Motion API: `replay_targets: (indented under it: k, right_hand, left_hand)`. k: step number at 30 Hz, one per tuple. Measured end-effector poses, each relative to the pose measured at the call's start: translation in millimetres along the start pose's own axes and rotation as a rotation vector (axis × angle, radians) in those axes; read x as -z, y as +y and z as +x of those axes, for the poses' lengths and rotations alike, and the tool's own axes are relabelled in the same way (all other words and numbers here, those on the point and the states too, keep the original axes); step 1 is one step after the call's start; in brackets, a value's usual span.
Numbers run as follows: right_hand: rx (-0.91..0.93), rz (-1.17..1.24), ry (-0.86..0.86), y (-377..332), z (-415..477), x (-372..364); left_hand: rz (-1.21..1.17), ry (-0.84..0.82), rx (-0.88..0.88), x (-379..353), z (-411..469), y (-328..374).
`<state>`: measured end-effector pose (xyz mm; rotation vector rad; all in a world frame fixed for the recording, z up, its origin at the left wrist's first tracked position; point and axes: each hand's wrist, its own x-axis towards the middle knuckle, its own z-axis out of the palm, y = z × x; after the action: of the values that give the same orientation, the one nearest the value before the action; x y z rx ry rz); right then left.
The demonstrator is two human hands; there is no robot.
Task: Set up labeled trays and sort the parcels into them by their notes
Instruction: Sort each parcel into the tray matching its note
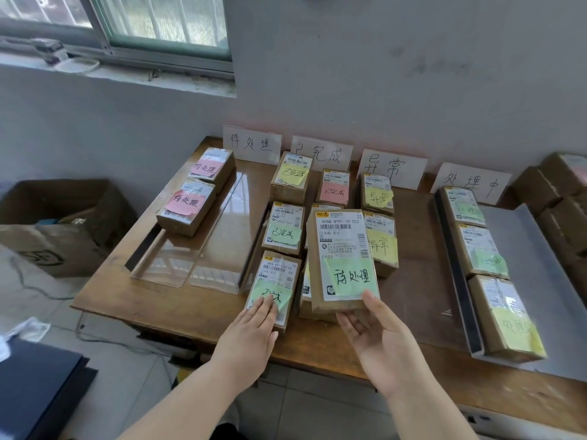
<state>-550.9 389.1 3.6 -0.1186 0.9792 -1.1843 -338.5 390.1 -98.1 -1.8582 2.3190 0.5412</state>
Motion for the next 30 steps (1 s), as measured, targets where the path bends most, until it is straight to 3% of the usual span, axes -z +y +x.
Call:
replay_targets:
  k: [8, 13, 17, 20, 22, 30]
  right_hand:
    - [0.004, -0.017, -0.019, 13, 2, -5]
    - [-0.006, -0.029, -0.033, 29, 8, -31]
    - [0.013, -0.084, -0.059, 59, 18, -69]
    - [0.024, -0.203, -0.066, 95, 30, -104]
    - [0.024, -0.279, -0.056, 123, 39, -127]
    - [-0.003, -0.747, -0.037, 211, 77, -183]
  left_hand:
    - [-0.016, 0.023, 0.015, 18, -3, 0]
    - [-0.184, 0.157, 0.081, 61, -11, -25]
    - [-0.630, 0.214, 0.106, 99, -17, -53]
    - [-1.135, 0.175, 0.143, 111, -19, -85]
    - [-1.334, 0.155, 0.183, 114, -16, -114]
    - [-1.190, 0.068, 0.351, 117, -22, -224]
